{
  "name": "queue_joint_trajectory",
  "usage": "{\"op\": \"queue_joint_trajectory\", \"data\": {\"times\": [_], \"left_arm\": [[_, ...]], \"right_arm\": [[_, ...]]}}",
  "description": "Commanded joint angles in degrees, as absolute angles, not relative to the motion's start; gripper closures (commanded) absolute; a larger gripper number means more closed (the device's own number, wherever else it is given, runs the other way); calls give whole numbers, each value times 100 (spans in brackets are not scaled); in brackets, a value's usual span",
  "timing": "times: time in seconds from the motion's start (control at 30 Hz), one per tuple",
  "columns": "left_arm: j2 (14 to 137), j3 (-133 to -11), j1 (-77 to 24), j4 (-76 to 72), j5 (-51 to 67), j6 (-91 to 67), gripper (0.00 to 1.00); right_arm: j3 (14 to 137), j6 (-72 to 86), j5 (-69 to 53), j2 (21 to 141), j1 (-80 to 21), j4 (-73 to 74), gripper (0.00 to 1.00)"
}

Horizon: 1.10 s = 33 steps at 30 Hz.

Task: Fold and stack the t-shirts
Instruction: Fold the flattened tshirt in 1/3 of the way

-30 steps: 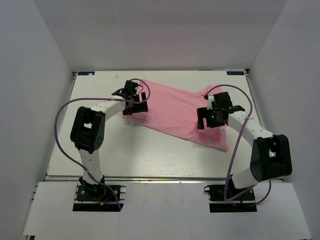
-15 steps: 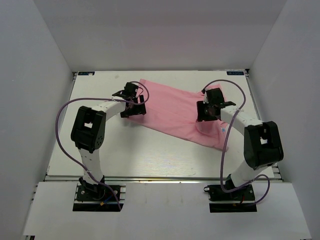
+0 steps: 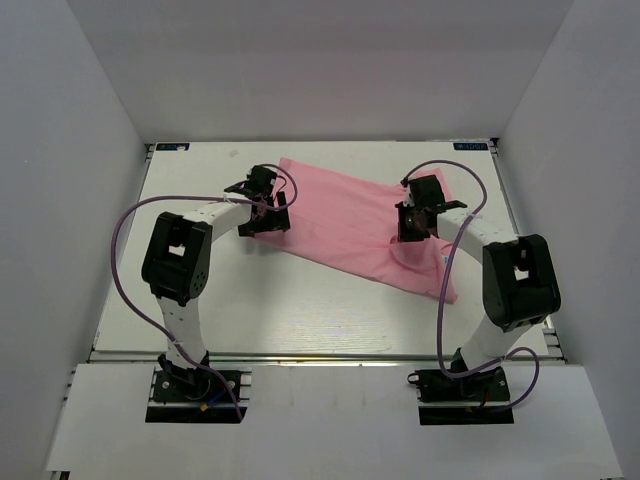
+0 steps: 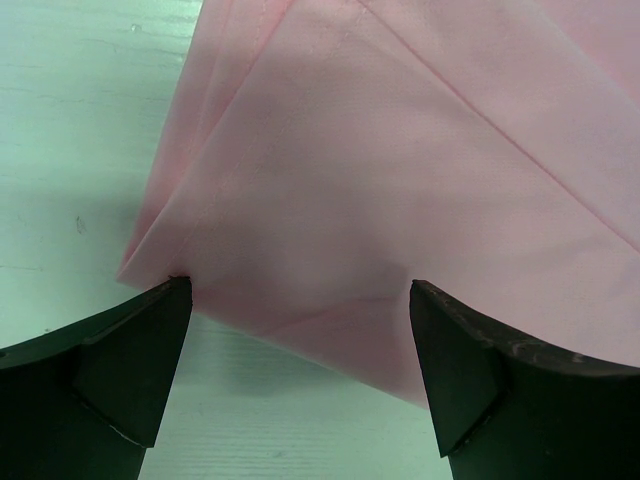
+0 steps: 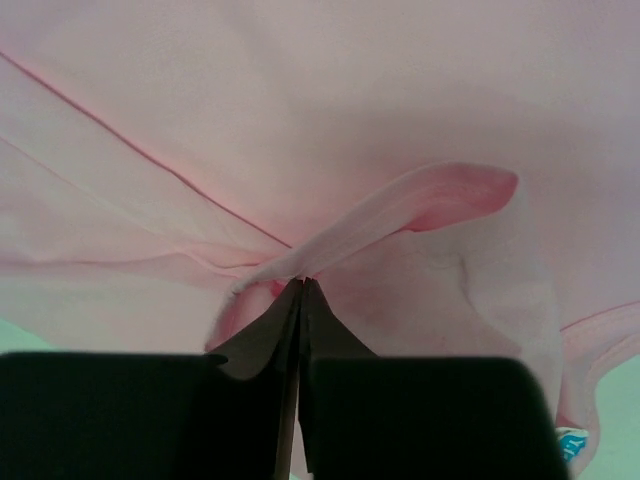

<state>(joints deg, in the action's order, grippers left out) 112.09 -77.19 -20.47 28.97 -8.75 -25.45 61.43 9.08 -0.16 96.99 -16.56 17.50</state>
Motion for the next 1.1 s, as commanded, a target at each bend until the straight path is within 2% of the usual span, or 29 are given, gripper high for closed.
{"op": "queue_joint_trajectory", "data": {"times": [0.0,0.33,0.5,0.53,0.57,0.6,0.63,0.8,1.0,1.03,1.07], "left_arm": [[11136,-7708,-2048,3049,-1098,-2496,0],[11074,-7603,-1995,3050,-1204,-2435,0],[11074,-7603,-1995,3050,-1204,-2382,0],[11074,-7550,-1995,3050,-1204,-2382,0],[11074,-7550,-1995,3050,-1204,-2382,0],[11074,-7550,-1995,3050,-1204,-2382,0],[11074,-7550,-1995,3050,-1204,-2382,0],[11021,-7497,-1995,3050,-1257,-2329,0],[10969,-7444,-1995,3050,-1310,-2329,0],[10969,-7444,-1995,3050,-1310,-2329,0],[10969,-7444,-1995,3050,-1310,-2329,0]], "right_arm": [[6327,1125,298,9712,-1643,1836,99],[6838,1187,659,9738,-1635,2092,100],[6970,793,1272,9764,-1608,2425,100],[6978,626,1335,9782,-1600,2434,91],[6970,537,1371,9791,-1591,2435,91],[6970,493,1536,9861,-1556,2461,83],[7048,405,1625,9887,-1547,2470,53],[7260,439,1819,10212,-1450,2646,39],[7497,413,1741,10537,-1406,2566,41],[7514,396,1705,10573,-1398,2575,44],[7515,422,1662,10591,-1397,2575,59]]}}
